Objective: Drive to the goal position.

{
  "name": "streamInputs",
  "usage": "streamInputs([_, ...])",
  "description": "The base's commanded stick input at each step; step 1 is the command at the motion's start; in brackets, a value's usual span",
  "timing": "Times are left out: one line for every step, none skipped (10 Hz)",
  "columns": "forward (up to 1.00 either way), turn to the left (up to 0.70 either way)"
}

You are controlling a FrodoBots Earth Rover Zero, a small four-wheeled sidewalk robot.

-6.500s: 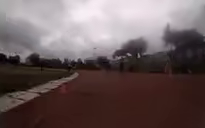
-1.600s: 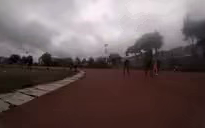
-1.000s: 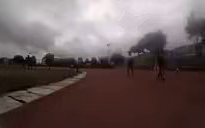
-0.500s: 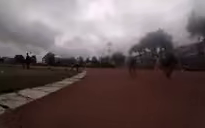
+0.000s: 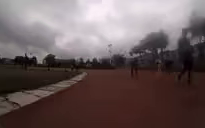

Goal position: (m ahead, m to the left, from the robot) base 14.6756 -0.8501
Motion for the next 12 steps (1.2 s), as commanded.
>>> streamInputs([0.70, 0.03])
streamInputs([0.70, 0.01])
streamInputs([0.70, 0.00])
streamInputs([0.70, 0.00])
streamInputs([0.70, 0.00])
streamInputs([0.70, 0.00])
streamInputs([0.70, 0.00])
streamInputs([0.70, 0.00])
streamInputs([0.70, 0.00])
streamInputs([0.70, 0.06])
streamInputs([0.70, 0.05])
streamInputs([0.70, 0.03])
